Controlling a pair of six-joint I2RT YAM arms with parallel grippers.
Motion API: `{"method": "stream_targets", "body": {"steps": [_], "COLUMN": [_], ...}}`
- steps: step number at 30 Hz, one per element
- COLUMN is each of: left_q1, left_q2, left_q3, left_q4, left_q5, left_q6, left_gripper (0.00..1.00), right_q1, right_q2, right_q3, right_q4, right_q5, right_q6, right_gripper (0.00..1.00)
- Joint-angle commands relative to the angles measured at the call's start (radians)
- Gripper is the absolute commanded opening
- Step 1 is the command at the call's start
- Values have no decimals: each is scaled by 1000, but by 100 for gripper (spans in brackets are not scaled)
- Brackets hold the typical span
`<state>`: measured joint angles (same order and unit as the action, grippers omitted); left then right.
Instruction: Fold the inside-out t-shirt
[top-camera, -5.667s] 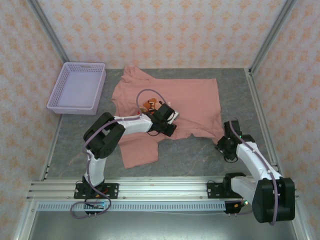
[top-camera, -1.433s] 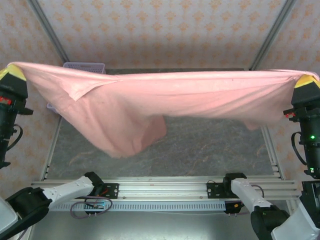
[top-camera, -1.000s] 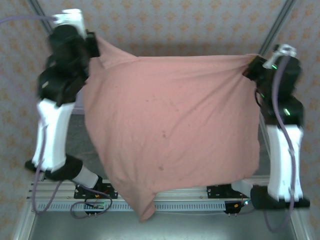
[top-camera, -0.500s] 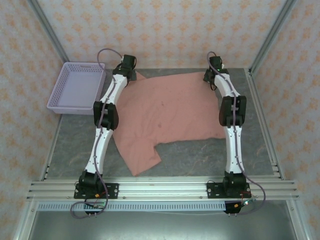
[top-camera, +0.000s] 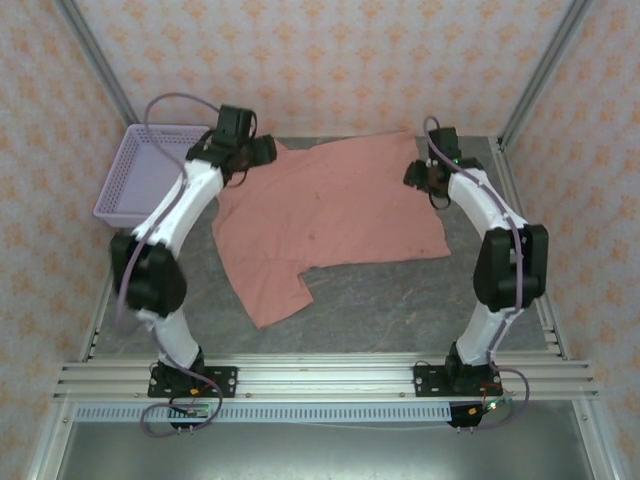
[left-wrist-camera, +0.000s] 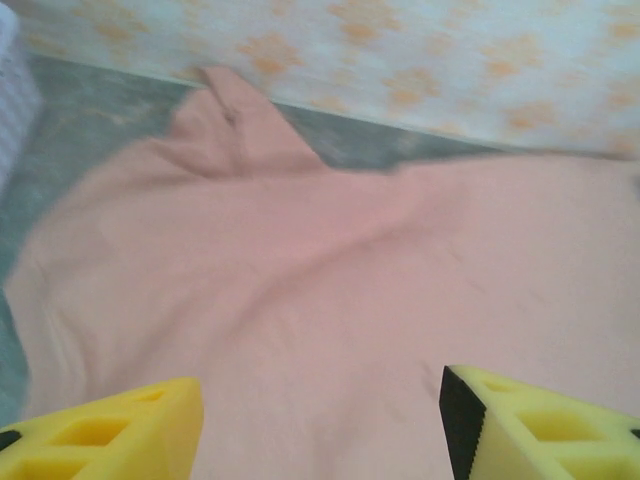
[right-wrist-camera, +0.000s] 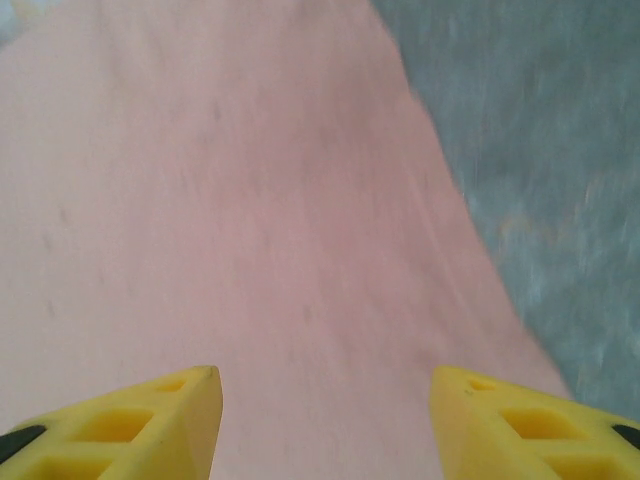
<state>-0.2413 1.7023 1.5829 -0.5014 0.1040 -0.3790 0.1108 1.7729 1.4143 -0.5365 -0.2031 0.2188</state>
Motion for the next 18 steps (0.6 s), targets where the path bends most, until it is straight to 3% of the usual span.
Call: {"method": "stream_targets", "body": {"steps": [1,4,8,18], "left_q1": [-24,-78,-153,-190], "left_q2": [-83,-198,-249,-259], "left_q3": [-310,-546,-714,-881], "left_q4": [70,97,103,48], "left_q5": [59,126,188,195], "left_q6": [-112,-125,-147,-148], "left_gripper": [65,65,65,64], "right_q1": [-9,-38,-61,-120], "right_q2": [-30,-59,-102,-120], "right_q3": [-162,-248,-353,-444], "right_q4": [-6,-33,-23,-74], "right_q5": [-59,-50,-11,65], "right_q6": [72,79,83,97], "right_gripper": [56,54,52,45]}}
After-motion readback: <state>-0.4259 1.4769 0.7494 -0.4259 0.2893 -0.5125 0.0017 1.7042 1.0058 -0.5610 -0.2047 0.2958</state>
